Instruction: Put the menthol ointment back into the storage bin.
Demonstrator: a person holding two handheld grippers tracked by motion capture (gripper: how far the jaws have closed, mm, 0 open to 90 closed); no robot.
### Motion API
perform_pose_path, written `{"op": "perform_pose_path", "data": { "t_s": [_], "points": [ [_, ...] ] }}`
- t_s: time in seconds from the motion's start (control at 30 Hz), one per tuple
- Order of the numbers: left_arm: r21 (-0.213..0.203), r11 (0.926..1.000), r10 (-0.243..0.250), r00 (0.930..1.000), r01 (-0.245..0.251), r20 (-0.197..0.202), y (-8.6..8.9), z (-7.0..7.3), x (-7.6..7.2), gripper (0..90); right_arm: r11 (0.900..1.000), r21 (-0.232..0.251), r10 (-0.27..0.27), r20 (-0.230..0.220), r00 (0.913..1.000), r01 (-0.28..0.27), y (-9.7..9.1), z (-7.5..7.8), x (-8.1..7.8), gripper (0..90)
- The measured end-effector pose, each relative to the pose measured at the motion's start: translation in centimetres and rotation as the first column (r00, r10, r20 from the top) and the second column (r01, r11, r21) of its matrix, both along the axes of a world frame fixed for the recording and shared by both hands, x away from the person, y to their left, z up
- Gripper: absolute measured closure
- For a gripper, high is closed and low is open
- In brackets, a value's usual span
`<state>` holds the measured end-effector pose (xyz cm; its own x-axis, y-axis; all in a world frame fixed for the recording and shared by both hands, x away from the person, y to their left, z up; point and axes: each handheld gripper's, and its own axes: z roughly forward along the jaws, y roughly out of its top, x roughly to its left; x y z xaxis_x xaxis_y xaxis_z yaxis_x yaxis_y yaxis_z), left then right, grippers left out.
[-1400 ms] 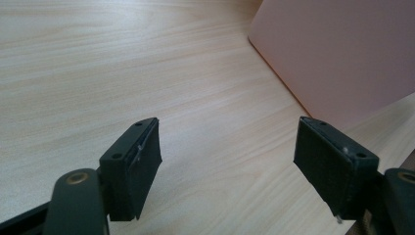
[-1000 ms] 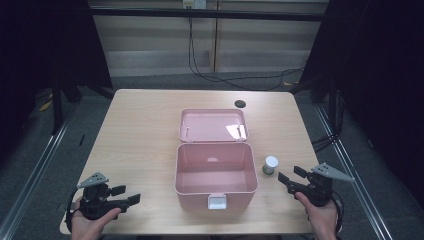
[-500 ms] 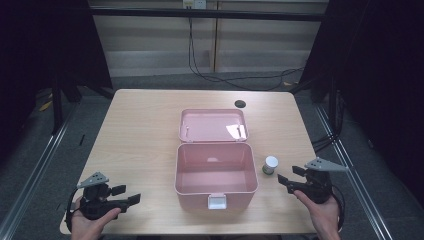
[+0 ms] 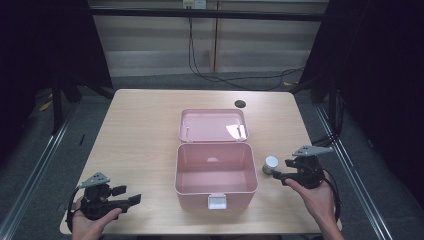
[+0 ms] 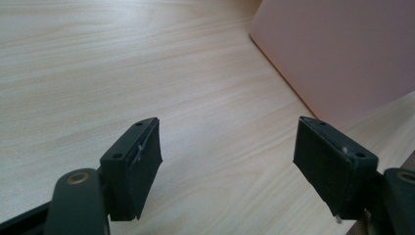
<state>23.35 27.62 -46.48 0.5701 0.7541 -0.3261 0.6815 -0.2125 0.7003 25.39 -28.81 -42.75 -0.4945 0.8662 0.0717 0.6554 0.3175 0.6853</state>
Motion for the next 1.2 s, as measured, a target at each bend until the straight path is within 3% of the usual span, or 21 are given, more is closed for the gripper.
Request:
{"op": "perform_pose_path", "data": {
  "t_s": [0.1,0.23,0.3,0.37,0.43,0.57,0.6,0.67,0.77,0.8,0.87,0.97,1.2],
  "points": [
    [-0.01,0.9999,0.003,1.0,-0.003,0.004,0.1,0.1,-0.1,25.7,0.9999,0.01,-0.005,-0.022,0.9997,0.005,0.0,0.3,0.4,23.5],
    [-0.011,0.9999,0.009,1.0,-0.009,0.003,0.2,0.0,0.1,25.7,0.9998,-0.016,0.012,-0.052,0.9986,-0.013,0.3,1.0,1.1,27.4],
    [-0.004,1.0,0.004,1.0,-0.004,0.001,0.1,0.0,0.1,25.7,0.9993,-0.036,0.01,-0.098,0.9951,-0.013,0.5,1.4,1.9,28.7],
    [-0.007,1.0,0.003,1.0,-0.003,0.002,0.1,0.0,0.0,25.7,0.9992,-0.038,0.012,-0.112,0.9937,-0.016,0.5,1.5,2.2,29.1],
    [-0.009,0.9999,0.006,1.0,-0.006,0.004,0.1,0.1,0.0,25.7,0.998,-0.033,0.048,-0.167,0.9848,-0.054,0.6,1.6,3.3,31.8],
    [-0.008,1.0,0.006,1.0,-0.006,0.004,0.1,0.1,0.0,25.8,0.9984,-0.031,0.041,-0.196,0.9797,-0.048,0.7,1.4,3.9,31.6],
    [-0.006,1.0,-0.002,1.0,0.002,0.0,0.1,0.0,0.0,25.8,0.9963,-0.059,0.047,-0.222,0.9739,-0.062,0.8,1.3,4.3,30.9],
    [-0.007,1.0,0.001,1.0,-0.001,0.003,0.0,0.1,0.0,25.8,0.9953,-0.069,0.05,-0.241,0.9693,-0.068,0.9,1.3,4.7,30.0],
    [-0.007,1.0,-0.003,1.0,0.003,0.006,0.1,0.1,0.0,25.8,0.9947,-0.075,0.05,-0.25,0.967,-0.071,1.0,1.5,5.1,28.4],
    [-0.008,1.0,0.0,1.0,0.001,0.005,0.0,0.1,0.0,25.8,0.9945,-0.074,0.052,-0.263,0.9634,-0.074,1.1,1.6,5.3,27.4],
    [0.008,0.9999,-0.01,0.9999,0.01,-0.002,-0.2,-0.1,0.0,25.8,0.9871,-0.12,0.065,-0.306,0.9499,-0.106,1.6,1.6,5.9,24.6],
    [0.012,0.9997,-0.019,0.9998,0.019,-0.002,-0.3,-0.1,0.0,25.8,0.9853,-0.121,0.076,-0.328,0.9417,-0.121,1.8,1.4,6.5,24.4],
    [0.02,0.9995,-0.025,0.9997,0.025,-0.005,-0.4,-0.1,0.0,25.8,0.9772,-0.151,0.084,-0.375,0.9233,-0.15,2.5,1.7,7.6,33.6]
  ]
}}
